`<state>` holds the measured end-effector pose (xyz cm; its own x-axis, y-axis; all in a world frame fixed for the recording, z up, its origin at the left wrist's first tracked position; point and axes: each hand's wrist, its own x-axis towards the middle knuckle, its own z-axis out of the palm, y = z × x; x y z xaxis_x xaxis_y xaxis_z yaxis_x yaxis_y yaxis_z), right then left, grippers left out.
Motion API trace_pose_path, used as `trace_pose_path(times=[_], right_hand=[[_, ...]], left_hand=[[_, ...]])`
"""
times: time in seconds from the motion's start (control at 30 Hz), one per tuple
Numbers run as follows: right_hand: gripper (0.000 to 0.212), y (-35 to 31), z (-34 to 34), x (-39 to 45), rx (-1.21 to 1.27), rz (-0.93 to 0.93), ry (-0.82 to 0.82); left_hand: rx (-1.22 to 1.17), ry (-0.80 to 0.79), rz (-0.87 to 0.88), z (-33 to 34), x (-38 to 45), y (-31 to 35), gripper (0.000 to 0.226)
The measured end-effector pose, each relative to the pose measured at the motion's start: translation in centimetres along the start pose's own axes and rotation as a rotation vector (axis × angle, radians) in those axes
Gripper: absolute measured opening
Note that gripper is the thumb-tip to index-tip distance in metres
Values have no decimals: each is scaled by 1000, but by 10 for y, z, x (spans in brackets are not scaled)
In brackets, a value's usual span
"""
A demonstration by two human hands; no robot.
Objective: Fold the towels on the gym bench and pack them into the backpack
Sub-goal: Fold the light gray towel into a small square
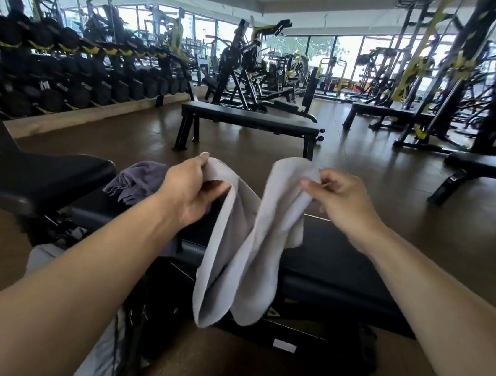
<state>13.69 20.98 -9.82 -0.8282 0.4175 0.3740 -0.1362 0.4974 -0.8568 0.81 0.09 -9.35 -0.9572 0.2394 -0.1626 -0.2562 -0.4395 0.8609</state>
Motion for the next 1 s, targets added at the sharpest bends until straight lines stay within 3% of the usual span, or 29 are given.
trace_pose_path(times=[0.07,0.27,0.37,0.5,0.57,0.7,0.8,0.93,1.0], right_hand=[[8,3,-25,5,81,140,50],[28,23,-119,38,-15,488,376],[30,45,-166,52,-86,476,502],[16,60,-203,57,-139,488,633],[25,67,-214,59,-139,575,579],[20,74,-218,64,-286,730,348],[19,69,-211,72,-77,676,376],[20,67,-218,90,264,356,566],[18,65,-221,84,481,341,594]], left_hand=[[-79,23,-6,-10,11,7,16],[-80,99,-101,-27,48,16,15],[-80,119,-159,-41,76,27,28],[108,137,-166,-48,102,32,31],[172,131,-192,-48,108,34,37],[308,46,-288,-43,117,32,30],[314,18,-232,-27,126,32,35],[57,-41,25,-1,140,61,33],[-37,-76,91,7,133,73,37]])
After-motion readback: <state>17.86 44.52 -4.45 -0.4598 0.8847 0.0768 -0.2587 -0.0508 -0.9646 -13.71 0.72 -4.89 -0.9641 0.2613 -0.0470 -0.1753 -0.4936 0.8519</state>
